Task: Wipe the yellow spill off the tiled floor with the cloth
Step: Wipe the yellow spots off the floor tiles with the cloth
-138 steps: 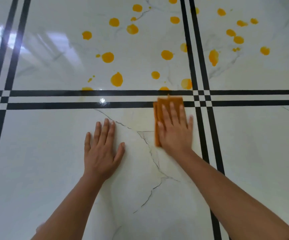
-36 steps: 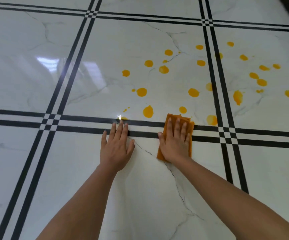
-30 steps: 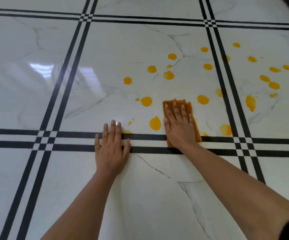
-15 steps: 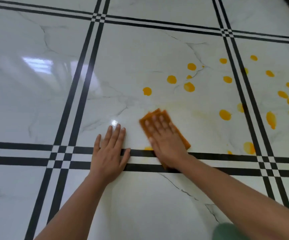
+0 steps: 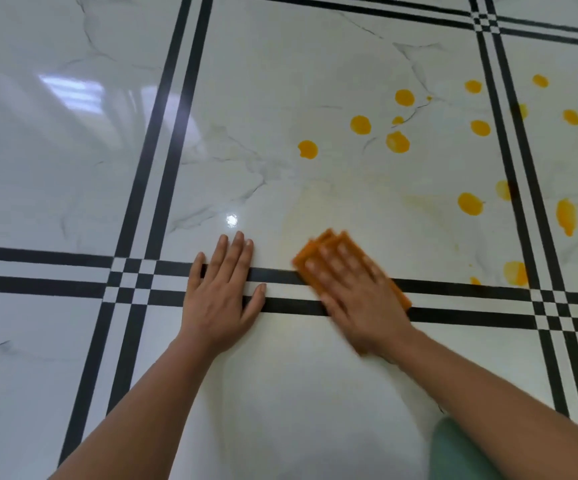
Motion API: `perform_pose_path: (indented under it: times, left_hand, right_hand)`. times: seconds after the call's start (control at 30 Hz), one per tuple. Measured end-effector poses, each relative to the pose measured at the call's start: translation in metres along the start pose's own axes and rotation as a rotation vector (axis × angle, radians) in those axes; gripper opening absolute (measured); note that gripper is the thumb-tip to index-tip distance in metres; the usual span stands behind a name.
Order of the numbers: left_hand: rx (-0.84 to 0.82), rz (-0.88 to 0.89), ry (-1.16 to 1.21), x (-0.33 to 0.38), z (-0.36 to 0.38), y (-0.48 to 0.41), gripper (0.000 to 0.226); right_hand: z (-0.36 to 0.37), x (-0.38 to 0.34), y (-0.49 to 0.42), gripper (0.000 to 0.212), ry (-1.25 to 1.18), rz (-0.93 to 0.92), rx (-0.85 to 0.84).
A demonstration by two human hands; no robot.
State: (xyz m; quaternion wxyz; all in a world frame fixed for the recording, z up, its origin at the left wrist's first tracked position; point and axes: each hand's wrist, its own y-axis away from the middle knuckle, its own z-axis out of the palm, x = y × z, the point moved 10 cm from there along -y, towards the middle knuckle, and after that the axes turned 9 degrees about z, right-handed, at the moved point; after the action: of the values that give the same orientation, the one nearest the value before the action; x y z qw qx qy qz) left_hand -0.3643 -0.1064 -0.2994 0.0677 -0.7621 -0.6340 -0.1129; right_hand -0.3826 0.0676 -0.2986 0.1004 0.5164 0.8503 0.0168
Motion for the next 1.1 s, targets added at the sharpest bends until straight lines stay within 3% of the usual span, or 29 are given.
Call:
perform_pose_path:
  times: [0.1, 0.13, 0.27, 0.3, 0.43, 0.47, 0.57, 0.63, 0.77, 0.8, 0.93, 1.1]
  left_hand:
    - [-0.007, -0.013, 0.018, -0.003, 0.000, 0.004, 0.069]
    - [-0.011, -0.021, 0.022, -0.003, 0.000, 0.005, 0.069]
    - [-0.030, -0.017, 0.019, -0.002, -0.002, 0.002, 0.070]
    - [-0.043, -0.005, 0.015, 0.000, 0.000, 0.003, 0.070]
    - [-0.058, 0.012, 0.033, 0.012, 0.006, -0.002, 0.070]
    - [-0.055, 0.004, 0.037, 0.014, 0.006, -0.004, 0.070]
    - [-0.039, 0.028, 0.047, 0.024, 0.001, -0.017, 0.070]
    - [-0.050, 0.052, 0.045, 0.032, 0.001, -0.026, 0.070]
    - [-0.065, 0.074, 0.057, 0.056, 0.008, -0.043, 0.071]
    - [-0.065, 0.078, 0.065, 0.063, 0.011, -0.049, 0.071]
    - [-0.050, 0.107, 0.075, 0.093, 0.017, -0.070, 0.072]
    - [-0.071, 0.154, 0.071, 0.142, 0.022, -0.109, 0.073]
  right_hand:
    - [-0.011, 0.023, -0.046, 0.058, -0.088, 0.390, 0.030]
    - [-0.010, 0.008, -0.047, 0.060, -0.085, 0.397, 0.028]
    - [0.005, -0.031, 0.009, 0.053, 0.007, -0.016, -0.018]
    - [0.002, -0.014, 0.009, 0.053, 0.008, -0.004, -0.012]
    - [-0.016, 0.046, -0.053, 0.055, -0.085, 0.465, 0.005]
    - [-0.015, 0.039, -0.061, 0.054, -0.089, 0.463, -0.019]
    - [-0.009, 0.016, -0.037, 0.054, -0.004, 0.099, -0.019]
    - [-0.007, 0.039, -0.015, 0.055, 0.024, 0.014, -0.013]
    - [-0.026, 0.106, -0.056, 0.055, -0.067, 0.466, 0.017]
    - [-0.026, 0.105, -0.056, 0.054, -0.061, 0.474, 0.023]
    - [-0.016, 0.095, 0.001, 0.054, 0.013, 0.131, 0.000]
    - [-0.037, 0.195, -0.043, 0.057, -0.046, 0.416, 0.011]
